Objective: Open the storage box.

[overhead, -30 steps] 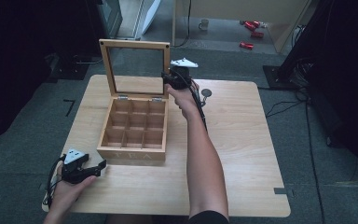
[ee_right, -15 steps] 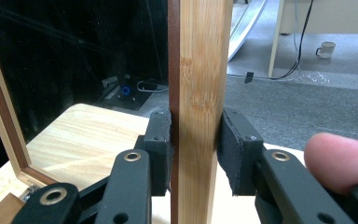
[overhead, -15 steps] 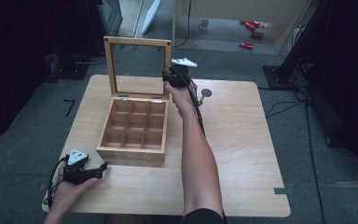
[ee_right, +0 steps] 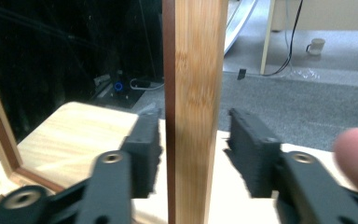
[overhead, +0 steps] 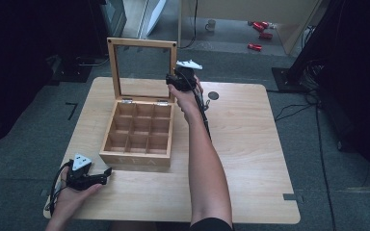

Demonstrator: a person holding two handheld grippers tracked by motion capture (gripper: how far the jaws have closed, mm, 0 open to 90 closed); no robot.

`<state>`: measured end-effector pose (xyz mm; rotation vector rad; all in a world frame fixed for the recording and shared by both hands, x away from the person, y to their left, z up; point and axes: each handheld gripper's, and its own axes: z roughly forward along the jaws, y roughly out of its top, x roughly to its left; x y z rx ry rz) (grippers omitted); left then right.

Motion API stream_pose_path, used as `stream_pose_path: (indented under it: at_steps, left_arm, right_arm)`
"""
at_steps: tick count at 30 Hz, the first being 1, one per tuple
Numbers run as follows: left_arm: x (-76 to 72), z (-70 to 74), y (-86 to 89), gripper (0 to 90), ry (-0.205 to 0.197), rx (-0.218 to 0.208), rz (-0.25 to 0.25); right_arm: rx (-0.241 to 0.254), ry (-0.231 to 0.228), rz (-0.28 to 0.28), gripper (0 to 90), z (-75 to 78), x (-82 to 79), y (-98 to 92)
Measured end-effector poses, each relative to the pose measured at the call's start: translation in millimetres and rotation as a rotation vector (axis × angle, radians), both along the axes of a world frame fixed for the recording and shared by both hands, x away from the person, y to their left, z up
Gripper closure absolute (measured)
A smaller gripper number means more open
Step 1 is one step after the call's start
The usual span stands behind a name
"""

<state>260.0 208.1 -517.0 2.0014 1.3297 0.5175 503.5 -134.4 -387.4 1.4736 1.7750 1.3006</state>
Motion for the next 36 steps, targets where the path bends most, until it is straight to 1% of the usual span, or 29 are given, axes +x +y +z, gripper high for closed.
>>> stream_pose_path:
  at_steps: [2, 3, 4, 5, 6, 7, 8, 10, 11, 12, 13, 14, 15, 16, 17, 18, 19, 20, 21, 22, 24, 25, 26, 27, 28, 30, 33, 36]
  left_arm:
    - [0.0, -0.1, -0.5, 13.4, 0.0, 0.004, 0.0]
    - [0.0, -0.2, -1.1, 13.4, -0.001, 0.008, 0.0]
    - [0.0, -0.2, -1.1, 13.4, -0.001, 0.008, 0.0]
    - [-0.1, -0.1, -1.4, 13.4, -0.001, 0.014, -0.002]
    - [-0.1, -0.1, -1.4, 13.4, -0.001, 0.014, -0.002]
    - [-0.1, -0.1, -1.5, 13.4, -0.001, 0.017, -0.002]
    - [-0.2, 0.0, -1.5, 13.4, 0.0, 0.017, -0.003]
    - [-0.2, -0.1, -1.7, 13.4, -0.001, 0.019, -0.003]
    - [-0.2, -0.2, -2.4, 13.4, -0.002, 0.02, -0.001]
    - [-0.2, -0.2, -2.4, 13.4, -0.002, 0.02, -0.001]
    - [-0.2, -0.2, -2.5, 13.4, -0.002, 0.022, -0.001]
    - [-0.3, -0.3, -2.8, 13.4, -0.002, 0.024, 0.0]
    - [-0.3, -0.3, -3.2, 13.5, -0.003, 0.027, 0.001]
    - [-0.4, -0.4, -3.8, 13.5, -0.003, 0.034, 0.002]
    - [-0.6, -0.4, -4.4, 13.5, -0.003, 0.04, 0.002]
    - [-0.6, -0.5, -4.9, 13.5, -0.004, 0.043, 0.003]
    - [-0.7, -0.5, -5.2, 13.6, -0.003, 0.045, 0.003]
    - [-0.7, -0.5, -5.2, 13.6, -0.003, 0.045, 0.003]
    - [-0.6, -0.6, -5.0, 13.6, -0.004, 0.043, 0.003]
    - [-0.6, -0.5, -4.7, 13.6, -0.004, 0.041, 0.003]
    - [-0.6, -0.6, -5.0, 13.6, -0.005, 0.044, 0.003]
    - [-0.6, -0.6, -5.0, 13.6, -0.005, 0.044, 0.003]
    - [-0.7, -0.6, -5.1, 13.6, -0.005, 0.045, 0.003]
    - [-0.7, -0.6, -5.4, 13.6, -0.005, 0.045, 0.005]
    - [-0.7, -0.6, -5.2, 13.6, -0.004, 0.046, 0.003]
    - [-0.7, -0.6, -5.2, 13.7, -0.004, 0.046, 0.003]
    - [-0.7, -0.6, -5.4, 13.7, -0.005, 0.045, 0.005]
    - [-0.7, -0.6, -5.4, 13.8, -0.005, 0.045, 0.005]
  right_arm:
    - [-0.007, -0.002, 0.002, 41.3, 0.2, -3.9, 0.1]
    - [-0.003, -0.005, 0.013, 34.9, 1.7, -9.2, -0.6]
    - [-0.003, -0.005, 0.013, 34.9, 1.7, -9.2, -0.6]
    - [-0.009, -0.007, 0.033, 28.2, 3.4, -15.4, -0.9]
    - [-0.009, -0.007, 0.033, 28.2, 3.4, -15.4, -0.9]
    - [-0.023, -0.004, 0.051, 22.5, 4.6, -22.8, -0.5]
    - [-0.023, -0.004, 0.051, 22.5, 4.6, -22.8, -0.5]
    - [-0.029, 0.003, 0.068, 17.1, 5.5, -30.9, -0.2]
    - [-0.028, 0.009, 0.078, 13.4, 5.8, -39.8, -0.5]
    - [-0.028, 0.009, 0.078, 13.4, 5.8, -39.8, -0.5]
    - [-0.025, 0.021, 0.081, 11.1, 4.4, -49.0, -0.8]
    - [-0.025, 0.021, 0.081, 11.1, 4.4, -49.0, -0.8]
    - [-0.038, 0.03, 0.09, 8.7, 1.6, -58.2, -0.7]
    - [-0.038, 0.03, 0.09, 8.7, 1.6, -58.2, -0.7]
    - [-0.051, 0.034, 0.101, 7.3, -1.7, -67.2, -1.7]
    - [-0.051, 0.034, 0.101, 7.3, -1.7, -67.2, -1.7]
    - [-0.052, 0.045, 0.105, 7.2, -5.3, -75.3, -4.0]
    - [-0.052, 0.045, 0.105, 7.2, -5.3, -75.3, -4.0]
    - [-0.052, 0.048, 0.108, 7.2, -7.1, -79.3, -5.7]
    - [-0.05, 0.051, 0.116, 7.2, -10.6, -87.3, -9.4]
    - [-0.054, 0.053, 0.123, 7.1, -14.6, -95.4, -13.2]
    - [-0.054, 0.053, 0.123, 7.1, -14.6, -95.4, -13.2]
    - [-0.062, 0.051, 0.127, 7.1, -16.7, -99.3, -15.3]
    - [-0.076, 0.052, 0.127, 7.1, -20.9, -106.7, -19.7]
    - [-0.076, 0.052, 0.127, 7.1, -20.9, -106.7, -19.7]
    - [-0.088, 0.051, 0.121, 7.1, -25.2, -113.1, -24.9]
    - [-0.117, 0.039, 0.094, 7.2, -32.0, -122.4, -33.1]
    - [-0.114, 0.04, 0.082, 7.2, -37.4, -130.6, -42.0]
